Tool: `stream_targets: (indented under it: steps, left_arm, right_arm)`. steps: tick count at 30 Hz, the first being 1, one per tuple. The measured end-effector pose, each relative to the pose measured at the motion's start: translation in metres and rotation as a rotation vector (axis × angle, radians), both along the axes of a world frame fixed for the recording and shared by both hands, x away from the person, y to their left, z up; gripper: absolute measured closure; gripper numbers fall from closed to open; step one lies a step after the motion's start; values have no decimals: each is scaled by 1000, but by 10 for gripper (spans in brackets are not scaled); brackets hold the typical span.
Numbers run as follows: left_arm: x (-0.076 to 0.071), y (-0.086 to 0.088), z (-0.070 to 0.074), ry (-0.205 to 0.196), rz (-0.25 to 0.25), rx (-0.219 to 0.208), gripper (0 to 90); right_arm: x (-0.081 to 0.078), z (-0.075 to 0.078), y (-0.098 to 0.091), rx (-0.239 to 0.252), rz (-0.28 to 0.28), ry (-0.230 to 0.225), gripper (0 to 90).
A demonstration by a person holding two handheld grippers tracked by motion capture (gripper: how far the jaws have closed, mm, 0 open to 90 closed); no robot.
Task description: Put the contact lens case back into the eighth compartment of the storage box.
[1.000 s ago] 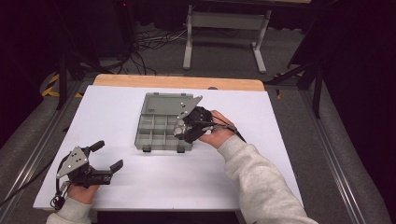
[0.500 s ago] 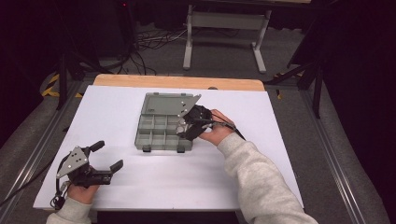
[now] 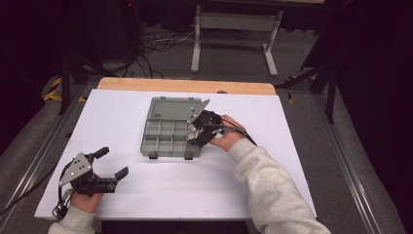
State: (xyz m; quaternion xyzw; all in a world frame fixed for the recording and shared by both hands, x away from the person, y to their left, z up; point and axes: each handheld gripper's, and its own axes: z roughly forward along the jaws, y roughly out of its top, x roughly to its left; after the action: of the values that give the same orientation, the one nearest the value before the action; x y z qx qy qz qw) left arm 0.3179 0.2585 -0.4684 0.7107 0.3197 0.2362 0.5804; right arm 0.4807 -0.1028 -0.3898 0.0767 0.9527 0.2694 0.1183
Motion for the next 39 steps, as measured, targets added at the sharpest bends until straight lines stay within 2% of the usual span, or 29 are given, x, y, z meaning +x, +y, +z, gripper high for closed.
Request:
stream_targets:
  steps: [9,23,39]
  left_arm:
    - [0,0,0,1,1,-1,7]
    - [0,0,0,0,-3,-1,7]
    - [0,0,0,2,-3,-3,7]
  right_arm:
    - [0,-6,2,-39,33,1,269]
    - [1,-12,4,-71,68,16,269]
    - [0,-16,7,-93,71,36,268]
